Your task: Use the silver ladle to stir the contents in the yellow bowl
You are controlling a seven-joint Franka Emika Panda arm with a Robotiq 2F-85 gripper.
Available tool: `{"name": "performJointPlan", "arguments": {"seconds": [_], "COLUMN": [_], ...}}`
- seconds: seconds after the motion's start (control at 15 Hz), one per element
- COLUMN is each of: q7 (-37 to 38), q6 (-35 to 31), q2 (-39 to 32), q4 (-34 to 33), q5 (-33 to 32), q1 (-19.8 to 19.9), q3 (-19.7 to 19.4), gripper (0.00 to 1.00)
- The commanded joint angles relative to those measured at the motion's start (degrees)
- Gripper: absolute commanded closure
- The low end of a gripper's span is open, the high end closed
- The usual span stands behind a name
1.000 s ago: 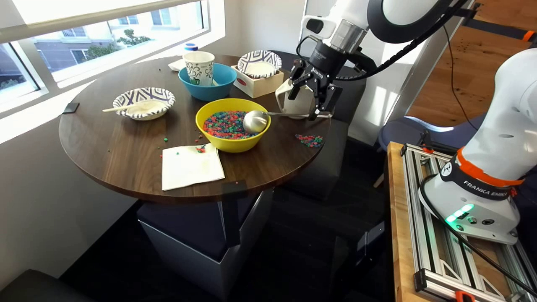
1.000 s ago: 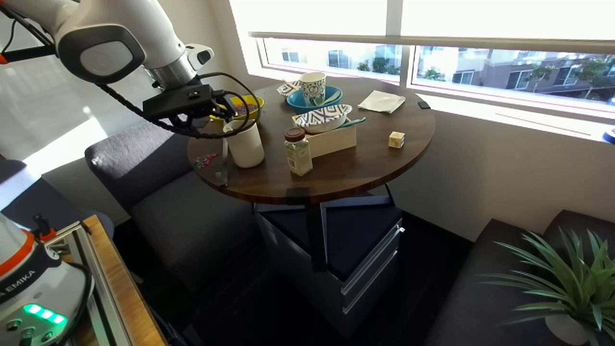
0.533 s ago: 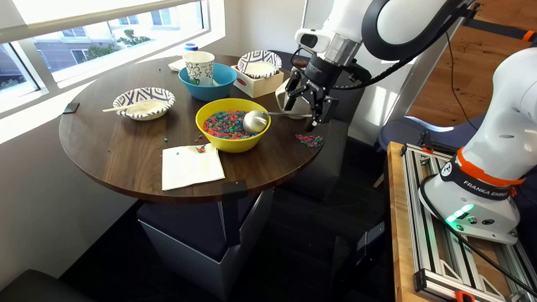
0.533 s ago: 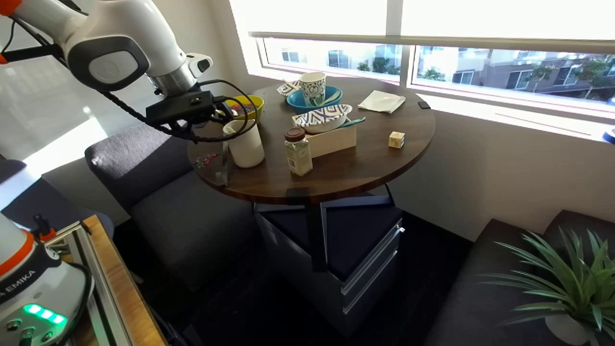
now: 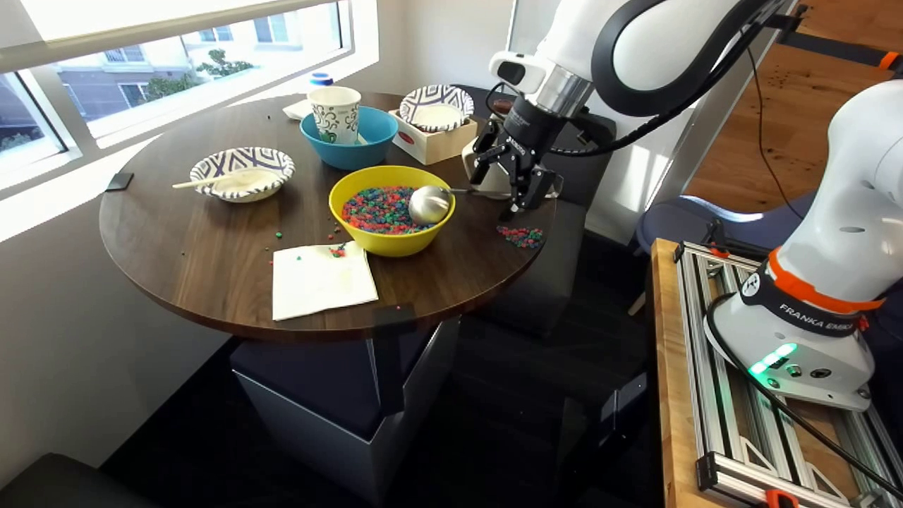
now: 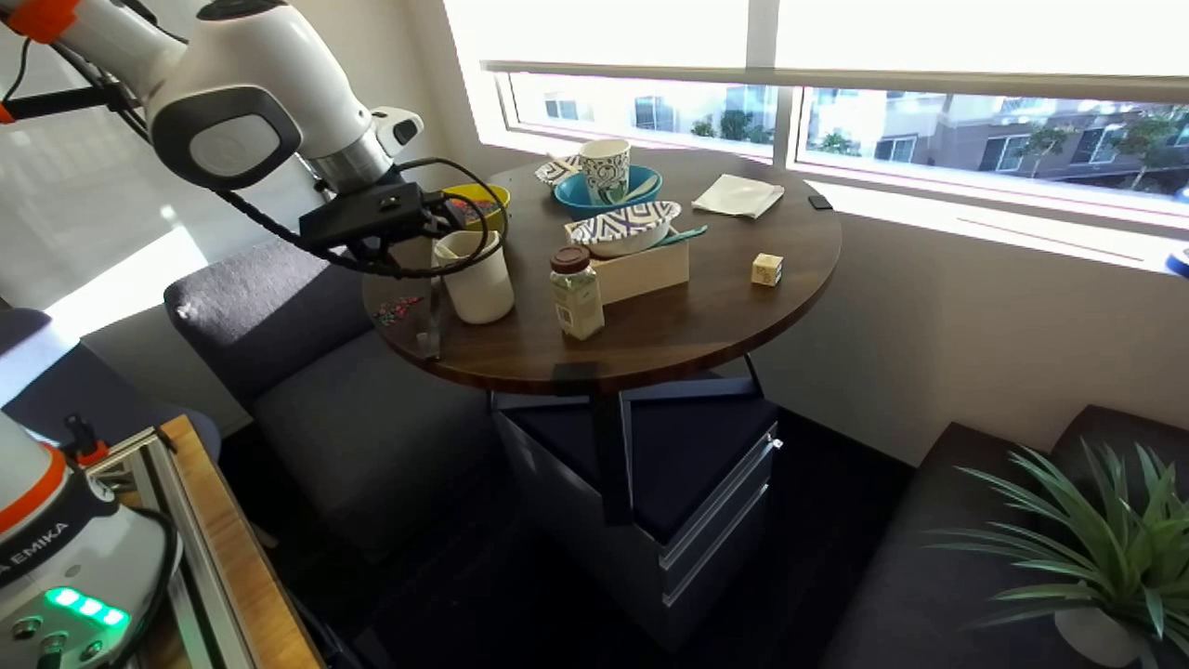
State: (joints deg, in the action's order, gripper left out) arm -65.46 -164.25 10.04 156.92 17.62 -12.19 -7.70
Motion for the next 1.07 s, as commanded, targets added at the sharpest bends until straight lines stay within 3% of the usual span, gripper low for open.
{"name": "performJointPlan", "arguments": {"seconds": [0.0, 0.6, 0.67, 0.93, 1.0], "q7": [-0.7, -0.9, -0.8, 0.8, 2.7], "q6": [-0.1, 1.0, 1.2, 4.4, 6.4], "q2": [-2.4, -3.2, -3.0, -1.9, -1.3], "q4": [-1.0, -2.6, -3.2, -5.0, -5.2], "q5": [-0.5, 0.0, 0.0, -2.2, -4.4], "q1": [0.3, 0.3, 0.4, 1.1, 3.3], "q3": [-0.5, -0.9, -1.0, -0.7, 1.3], "gripper": [0.29, 0.97, 1.0, 0.96, 0.96]}}
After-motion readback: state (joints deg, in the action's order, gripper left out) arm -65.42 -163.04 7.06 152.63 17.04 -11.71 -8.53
